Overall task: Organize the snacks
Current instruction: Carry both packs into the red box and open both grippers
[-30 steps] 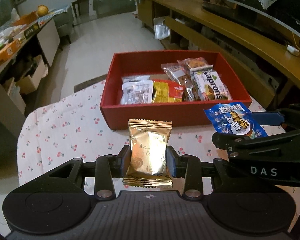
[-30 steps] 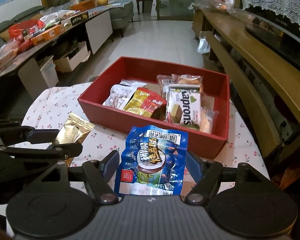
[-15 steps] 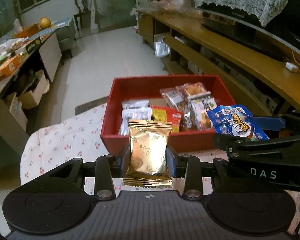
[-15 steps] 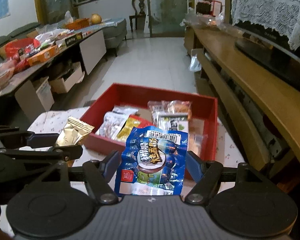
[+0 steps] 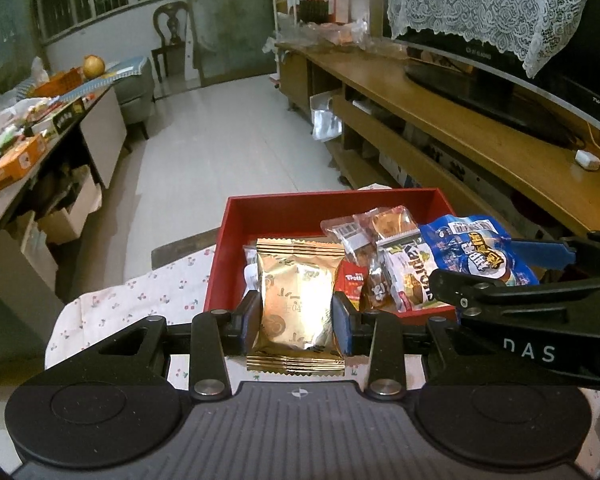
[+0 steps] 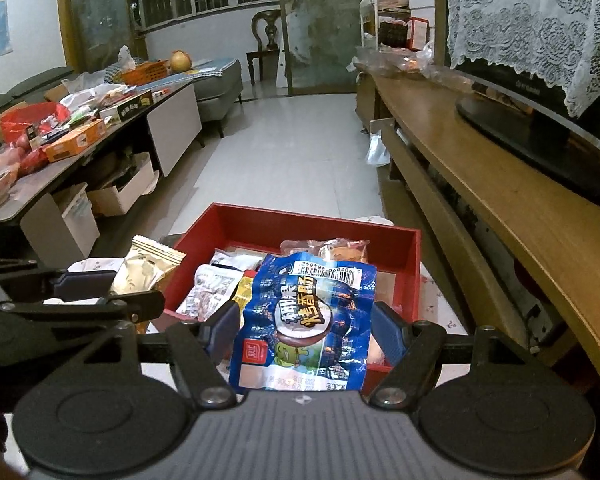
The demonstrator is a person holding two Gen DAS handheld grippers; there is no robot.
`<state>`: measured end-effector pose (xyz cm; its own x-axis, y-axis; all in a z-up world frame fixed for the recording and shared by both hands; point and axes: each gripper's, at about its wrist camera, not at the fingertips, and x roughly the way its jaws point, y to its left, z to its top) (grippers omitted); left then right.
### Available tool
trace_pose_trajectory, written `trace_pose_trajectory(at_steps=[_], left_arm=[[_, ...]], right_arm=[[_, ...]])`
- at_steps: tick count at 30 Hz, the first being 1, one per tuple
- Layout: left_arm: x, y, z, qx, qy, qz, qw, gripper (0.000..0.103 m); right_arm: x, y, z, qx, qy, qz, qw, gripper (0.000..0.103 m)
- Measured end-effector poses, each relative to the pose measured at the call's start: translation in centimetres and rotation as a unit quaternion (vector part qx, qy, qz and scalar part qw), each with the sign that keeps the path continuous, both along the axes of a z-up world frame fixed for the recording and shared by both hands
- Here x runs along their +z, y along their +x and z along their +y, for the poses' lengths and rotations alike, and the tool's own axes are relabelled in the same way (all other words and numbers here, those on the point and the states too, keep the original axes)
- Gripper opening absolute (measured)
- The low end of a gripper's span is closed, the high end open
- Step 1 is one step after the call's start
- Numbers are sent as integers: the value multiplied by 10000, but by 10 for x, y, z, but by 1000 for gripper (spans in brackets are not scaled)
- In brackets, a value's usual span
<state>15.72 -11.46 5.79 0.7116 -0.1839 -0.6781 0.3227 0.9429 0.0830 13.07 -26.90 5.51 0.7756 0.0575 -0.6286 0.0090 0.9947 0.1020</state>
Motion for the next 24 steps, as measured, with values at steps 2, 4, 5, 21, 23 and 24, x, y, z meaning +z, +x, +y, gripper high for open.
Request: trace_pose_trajectory(at_steps=[2,4,5,21,23,24], left_arm=[[1,2,-1,2,9,-13,10000,45],[1,4,-3,14,19,-28,10000,45],[1,6,-3,22,21,-36,10000,45],[-3,59,-16,210,-44,-4,9998,45],[-7,66,-18,232,-14,31,9997,45],[-9,68,-19,242,2,55,9997,45]], right_arm=[[0,2,-1,-18,-1,-2,10000,79],[1,6,-1,-28,-1,1,10000,79],[1,8,-1,-38,8,4,10000,79],[-6,67,-18,-198,185,176,9995,79],[-11,75,-20,-215,259,278,9990,79],[-14,79,-22,-222,295,345,9987,79]])
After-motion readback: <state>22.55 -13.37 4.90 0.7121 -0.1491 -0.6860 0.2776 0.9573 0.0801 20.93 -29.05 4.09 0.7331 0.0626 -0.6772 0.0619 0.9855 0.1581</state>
